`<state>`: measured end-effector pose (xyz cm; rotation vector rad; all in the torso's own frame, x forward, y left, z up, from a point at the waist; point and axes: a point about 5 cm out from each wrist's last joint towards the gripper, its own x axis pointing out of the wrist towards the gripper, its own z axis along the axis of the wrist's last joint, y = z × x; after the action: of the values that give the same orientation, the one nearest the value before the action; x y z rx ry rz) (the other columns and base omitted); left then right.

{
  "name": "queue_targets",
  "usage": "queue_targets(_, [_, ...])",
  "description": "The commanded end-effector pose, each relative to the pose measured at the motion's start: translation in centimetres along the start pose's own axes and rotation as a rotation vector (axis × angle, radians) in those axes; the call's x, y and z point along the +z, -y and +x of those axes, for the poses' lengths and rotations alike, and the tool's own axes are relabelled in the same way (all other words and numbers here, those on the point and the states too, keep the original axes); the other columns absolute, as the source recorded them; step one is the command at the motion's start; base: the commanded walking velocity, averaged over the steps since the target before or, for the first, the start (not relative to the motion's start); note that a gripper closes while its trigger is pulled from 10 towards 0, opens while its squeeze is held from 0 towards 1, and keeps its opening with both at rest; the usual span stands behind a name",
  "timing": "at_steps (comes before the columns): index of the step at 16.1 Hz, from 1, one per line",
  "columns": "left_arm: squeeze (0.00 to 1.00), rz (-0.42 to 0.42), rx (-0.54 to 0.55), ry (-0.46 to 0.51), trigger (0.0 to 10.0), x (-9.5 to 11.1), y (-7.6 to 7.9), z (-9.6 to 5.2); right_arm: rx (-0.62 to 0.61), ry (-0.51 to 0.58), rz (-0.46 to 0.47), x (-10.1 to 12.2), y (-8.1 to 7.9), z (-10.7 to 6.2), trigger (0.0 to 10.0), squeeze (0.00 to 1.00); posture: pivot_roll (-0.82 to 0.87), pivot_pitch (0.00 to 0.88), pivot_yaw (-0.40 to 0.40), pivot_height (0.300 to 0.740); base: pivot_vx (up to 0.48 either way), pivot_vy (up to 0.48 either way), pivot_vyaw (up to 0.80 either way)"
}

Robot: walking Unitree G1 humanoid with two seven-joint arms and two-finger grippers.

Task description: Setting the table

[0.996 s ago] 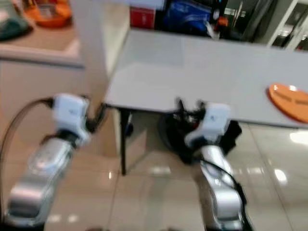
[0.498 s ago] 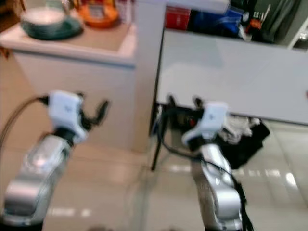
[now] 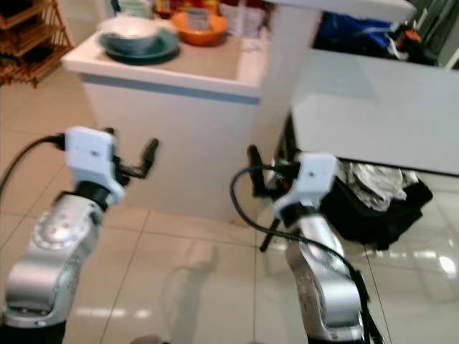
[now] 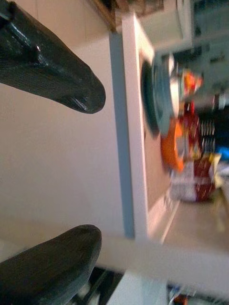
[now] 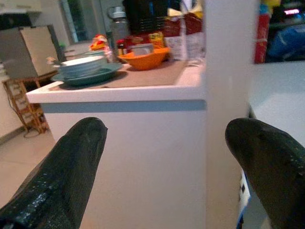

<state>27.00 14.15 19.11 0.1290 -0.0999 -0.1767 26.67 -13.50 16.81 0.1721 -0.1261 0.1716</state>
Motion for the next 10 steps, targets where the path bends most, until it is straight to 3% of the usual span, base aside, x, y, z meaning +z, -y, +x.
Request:
queue_targets(1, [0.0,0.007,-0.035,0.059,10.0,1.1,0.8,0.2,-0.028,0.011,-0.039,0.9,0.5,0.2,10.0,0.0,0.09,0.04,-0.046,0.74,0.0,0.0,0.0])
queue_targets(3, [0.0,0.0,-0.049,0.078,10.0,1.6,0.8,0.3,-0.002,0.025,-0.015,1.7,0.1,1.0,10.0,0.0,0.09,0.038,-0.048,0.74,0.133,0.0,0.0])
queue_targets(7, [0.0,0.037,-0.071,0.11,10.0,2.6,1.1,0.5,0.03,0.039,-0.012,2.6,-0.3,2.1,10.0,0.0,0.11,0.032,-0.068,0.74,0.378,0.0,-0.41])
queue_targets(10, [0.0,0.048,-0.052,0.109,10.0,3.0,0.8,0.5,0.064,0.064,-0.01,3.3,-0.6,2.8,10.0,0.0,0.12,0.028,-0.08,0.74,0.41,0.0,0.0])
